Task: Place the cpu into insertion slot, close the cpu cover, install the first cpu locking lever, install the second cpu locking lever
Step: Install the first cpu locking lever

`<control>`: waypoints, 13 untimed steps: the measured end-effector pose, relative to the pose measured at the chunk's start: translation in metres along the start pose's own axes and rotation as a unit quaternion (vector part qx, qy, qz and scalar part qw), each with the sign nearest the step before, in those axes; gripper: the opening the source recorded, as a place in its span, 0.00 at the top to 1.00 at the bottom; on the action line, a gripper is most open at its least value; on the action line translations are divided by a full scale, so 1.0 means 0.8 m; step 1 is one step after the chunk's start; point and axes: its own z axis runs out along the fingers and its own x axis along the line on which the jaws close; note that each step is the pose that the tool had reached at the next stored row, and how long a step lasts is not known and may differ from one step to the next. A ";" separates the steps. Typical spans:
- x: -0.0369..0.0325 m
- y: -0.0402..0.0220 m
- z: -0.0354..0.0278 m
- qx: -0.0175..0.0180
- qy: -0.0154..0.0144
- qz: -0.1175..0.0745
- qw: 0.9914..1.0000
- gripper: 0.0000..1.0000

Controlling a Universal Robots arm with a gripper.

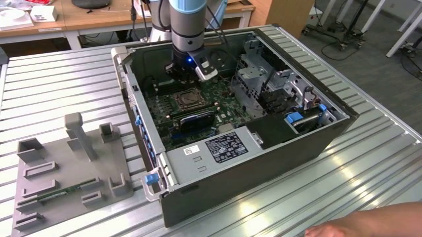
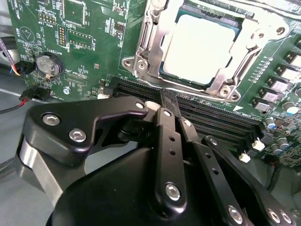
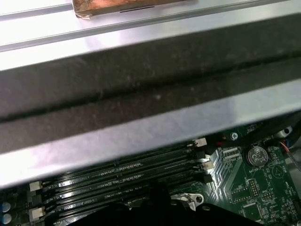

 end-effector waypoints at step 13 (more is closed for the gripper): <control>-0.0003 -0.0010 -0.0002 0.000 -0.001 0.001 1.000 0.90</control>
